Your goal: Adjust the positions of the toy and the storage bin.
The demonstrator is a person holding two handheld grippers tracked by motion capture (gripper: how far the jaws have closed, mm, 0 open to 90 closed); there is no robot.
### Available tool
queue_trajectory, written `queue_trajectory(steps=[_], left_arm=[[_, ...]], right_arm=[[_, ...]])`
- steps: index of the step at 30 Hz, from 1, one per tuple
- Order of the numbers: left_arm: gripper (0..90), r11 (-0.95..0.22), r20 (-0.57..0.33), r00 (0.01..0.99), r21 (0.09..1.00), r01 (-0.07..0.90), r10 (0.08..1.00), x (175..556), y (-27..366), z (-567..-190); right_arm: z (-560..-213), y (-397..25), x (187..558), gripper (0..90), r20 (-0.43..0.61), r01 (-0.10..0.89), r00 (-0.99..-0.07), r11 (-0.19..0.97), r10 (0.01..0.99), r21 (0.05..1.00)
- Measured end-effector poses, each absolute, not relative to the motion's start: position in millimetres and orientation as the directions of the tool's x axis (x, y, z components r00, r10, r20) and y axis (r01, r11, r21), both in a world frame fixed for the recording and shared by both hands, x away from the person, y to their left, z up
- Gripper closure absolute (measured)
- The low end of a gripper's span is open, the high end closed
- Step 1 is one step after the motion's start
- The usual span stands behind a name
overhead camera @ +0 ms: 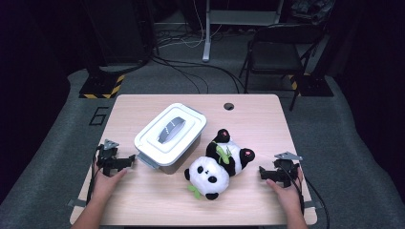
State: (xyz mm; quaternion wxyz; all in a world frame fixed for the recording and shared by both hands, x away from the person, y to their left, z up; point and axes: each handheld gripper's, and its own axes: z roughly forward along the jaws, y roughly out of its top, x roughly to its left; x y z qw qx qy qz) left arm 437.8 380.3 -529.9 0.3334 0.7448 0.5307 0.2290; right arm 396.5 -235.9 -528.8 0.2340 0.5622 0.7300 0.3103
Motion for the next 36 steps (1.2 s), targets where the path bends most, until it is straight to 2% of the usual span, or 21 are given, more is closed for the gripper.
queue_trajectory(steps=[30,33,35,36], left_arm=[[9.5,-0.212,-0.013,0.328,0.741,0.637,0.944,431.7,379.6,-530.1],[9.7,-0.209,-0.013,0.327,0.744,0.634,0.945,431.5,379.5,-530.5],[9.7,-0.209,-0.013,0.327,0.745,0.634,0.945,431.4,379.6,-530.5],[9.8,-0.209,-0.013,0.327,0.745,0.634,0.945,431.4,379.6,-530.5]], right_arm=[[-528.7,-235.2,404.5,0.0,0.006,0.677,-0.252,0.171,0.968,0.716],[-528.3,-234.8,402.8,4.1,0.01,0.67,-0.259,0.172,0.966,0.722],[-525.7,-235.9,400.4,18.3,0.006,0.662,-0.268,0.18,0.963,0.727],[-525.7,-235.9,400.4,18.3,0.006,0.662,-0.268,0.18,0.963,0.727]])
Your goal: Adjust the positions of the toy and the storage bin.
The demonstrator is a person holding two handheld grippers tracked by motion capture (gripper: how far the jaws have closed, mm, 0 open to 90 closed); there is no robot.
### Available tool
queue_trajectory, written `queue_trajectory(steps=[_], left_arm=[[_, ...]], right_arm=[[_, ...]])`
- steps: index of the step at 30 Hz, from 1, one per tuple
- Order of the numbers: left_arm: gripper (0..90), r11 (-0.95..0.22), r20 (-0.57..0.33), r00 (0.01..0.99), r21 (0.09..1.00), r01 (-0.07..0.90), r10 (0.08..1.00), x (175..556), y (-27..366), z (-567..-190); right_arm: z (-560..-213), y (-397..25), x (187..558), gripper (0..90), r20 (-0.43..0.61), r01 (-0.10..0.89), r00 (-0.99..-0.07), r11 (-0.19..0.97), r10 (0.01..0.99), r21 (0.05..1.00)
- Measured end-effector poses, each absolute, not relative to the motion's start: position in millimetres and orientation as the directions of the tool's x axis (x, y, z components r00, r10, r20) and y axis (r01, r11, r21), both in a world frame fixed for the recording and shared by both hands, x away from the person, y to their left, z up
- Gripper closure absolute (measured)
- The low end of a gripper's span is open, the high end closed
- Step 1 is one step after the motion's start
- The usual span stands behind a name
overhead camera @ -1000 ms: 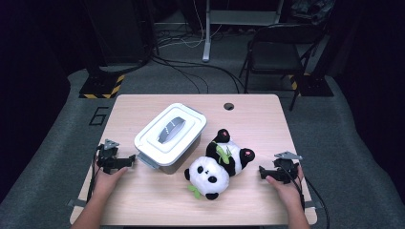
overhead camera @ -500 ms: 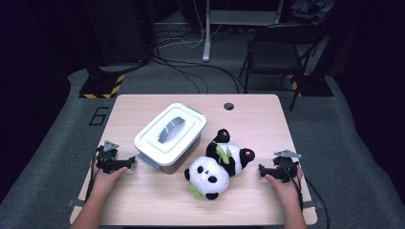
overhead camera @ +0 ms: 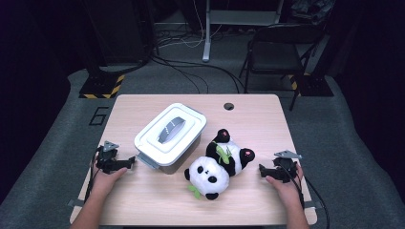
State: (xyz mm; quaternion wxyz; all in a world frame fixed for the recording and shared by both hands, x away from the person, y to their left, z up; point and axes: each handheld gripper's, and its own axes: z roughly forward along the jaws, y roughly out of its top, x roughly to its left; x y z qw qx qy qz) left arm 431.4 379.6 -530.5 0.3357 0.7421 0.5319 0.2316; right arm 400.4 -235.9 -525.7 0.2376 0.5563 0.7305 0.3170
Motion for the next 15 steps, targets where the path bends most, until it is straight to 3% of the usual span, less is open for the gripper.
queue_trajectory(steps=[2,11,15], left_arm=[[9.8,-0.21,-0.013,0.328,0.744,0.634,0.945,431,380,-530],[9.8,-0.217,-0.012,0.334,0.737,0.64,0.943,431,380,-530],[9.8,-0.215,-0.012,0.334,0.741,0.636,0.943,431,380,-530]], right_arm=[[-522,-238,398,26.0,0.014,0.666,-0.273,0.178,0.962,0.725],[-509,-237,391,35.2,0.015,0.644,-0.301,0.192,0.953,0.74],[-495,-233,385,41.6,0.027,0.619,-0.356,0.214,0.934,0.755]])
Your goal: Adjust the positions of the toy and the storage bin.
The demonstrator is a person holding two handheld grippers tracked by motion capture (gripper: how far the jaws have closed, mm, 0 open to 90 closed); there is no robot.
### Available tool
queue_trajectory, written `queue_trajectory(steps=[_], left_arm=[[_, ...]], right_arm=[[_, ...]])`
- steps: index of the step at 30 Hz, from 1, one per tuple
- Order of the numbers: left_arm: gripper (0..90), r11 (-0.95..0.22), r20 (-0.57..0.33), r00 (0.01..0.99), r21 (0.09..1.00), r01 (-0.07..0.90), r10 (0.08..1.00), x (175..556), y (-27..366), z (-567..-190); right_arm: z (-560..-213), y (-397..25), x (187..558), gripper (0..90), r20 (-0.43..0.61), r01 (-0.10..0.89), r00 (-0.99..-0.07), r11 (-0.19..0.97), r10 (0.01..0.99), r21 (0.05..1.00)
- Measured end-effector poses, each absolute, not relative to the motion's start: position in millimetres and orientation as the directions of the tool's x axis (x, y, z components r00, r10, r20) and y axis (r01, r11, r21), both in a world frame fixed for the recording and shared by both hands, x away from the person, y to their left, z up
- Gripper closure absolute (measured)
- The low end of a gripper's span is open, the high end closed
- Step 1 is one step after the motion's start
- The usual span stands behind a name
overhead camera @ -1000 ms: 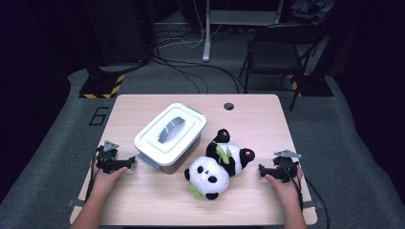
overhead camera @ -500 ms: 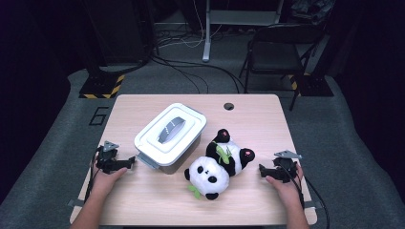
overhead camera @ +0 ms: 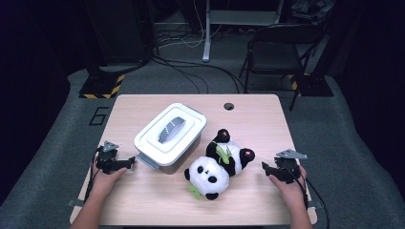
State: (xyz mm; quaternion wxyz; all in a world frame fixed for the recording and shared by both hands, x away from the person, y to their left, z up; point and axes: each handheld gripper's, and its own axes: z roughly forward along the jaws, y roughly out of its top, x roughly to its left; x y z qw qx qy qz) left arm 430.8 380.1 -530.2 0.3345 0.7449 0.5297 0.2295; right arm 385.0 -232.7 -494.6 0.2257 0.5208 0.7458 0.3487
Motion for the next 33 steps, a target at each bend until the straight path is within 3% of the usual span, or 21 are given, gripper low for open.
queue_trajectory(steps=[8,33], left_arm=[[9.8,-0.217,-0.012,0.335,0.74,0.637,0.942,431,380,-530],[9.7,-0.218,-0.012,0.337,0.741,0.635,0.941,431,380,-530]], right_arm=[[-487,-232,384,45.9,0.063,0.622,-0.405,0.224,0.912,0.75],[-432,-211,364,46.7,0.08,0.526,-0.485,0.217,0.871,0.822]])
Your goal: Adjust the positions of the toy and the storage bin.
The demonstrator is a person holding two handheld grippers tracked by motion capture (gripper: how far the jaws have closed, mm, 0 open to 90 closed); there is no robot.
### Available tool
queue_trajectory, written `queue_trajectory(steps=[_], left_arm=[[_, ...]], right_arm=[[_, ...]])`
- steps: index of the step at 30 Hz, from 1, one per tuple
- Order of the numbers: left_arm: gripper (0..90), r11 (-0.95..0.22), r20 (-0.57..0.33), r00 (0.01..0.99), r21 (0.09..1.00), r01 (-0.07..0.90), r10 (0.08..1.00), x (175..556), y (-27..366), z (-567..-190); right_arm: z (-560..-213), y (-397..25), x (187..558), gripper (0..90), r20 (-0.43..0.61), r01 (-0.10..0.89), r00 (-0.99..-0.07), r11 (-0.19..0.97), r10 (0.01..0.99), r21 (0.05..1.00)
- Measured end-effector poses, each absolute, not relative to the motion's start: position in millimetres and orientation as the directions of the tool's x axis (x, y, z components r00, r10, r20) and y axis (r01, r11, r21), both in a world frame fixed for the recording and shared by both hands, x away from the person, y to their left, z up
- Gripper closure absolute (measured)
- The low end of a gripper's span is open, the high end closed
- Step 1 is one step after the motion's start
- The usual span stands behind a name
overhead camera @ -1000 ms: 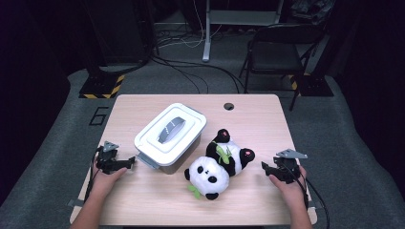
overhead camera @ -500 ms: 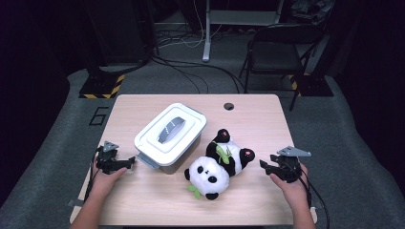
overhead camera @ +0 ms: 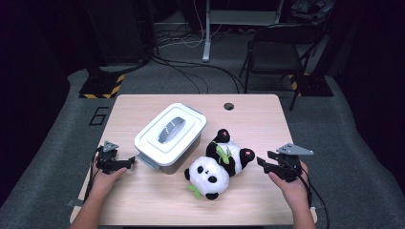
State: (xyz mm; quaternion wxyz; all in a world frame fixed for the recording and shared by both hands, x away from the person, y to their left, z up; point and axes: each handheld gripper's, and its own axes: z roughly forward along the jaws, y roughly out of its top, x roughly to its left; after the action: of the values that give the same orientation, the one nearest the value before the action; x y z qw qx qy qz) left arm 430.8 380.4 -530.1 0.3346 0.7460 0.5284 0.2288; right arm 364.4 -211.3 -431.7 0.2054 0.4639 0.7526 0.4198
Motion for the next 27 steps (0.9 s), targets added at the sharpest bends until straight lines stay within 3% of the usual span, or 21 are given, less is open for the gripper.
queue_trajectory(steps=[14,27], left_arm=[[9.7,-0.218,-0.012,0.337,0.741,0.635,0.941,431,380,-530],[9.7,-0.219,-0.011,0.338,0.74,0.636,0.941,431,380,-530]], right_arm=[[-403,-174,350,48.3,0.082,0.464,-0.594,0.259,0.8,0.847],[-418,-148,354,47.3,0.092,0.473,-0.645,0.302,0.759,0.828]])
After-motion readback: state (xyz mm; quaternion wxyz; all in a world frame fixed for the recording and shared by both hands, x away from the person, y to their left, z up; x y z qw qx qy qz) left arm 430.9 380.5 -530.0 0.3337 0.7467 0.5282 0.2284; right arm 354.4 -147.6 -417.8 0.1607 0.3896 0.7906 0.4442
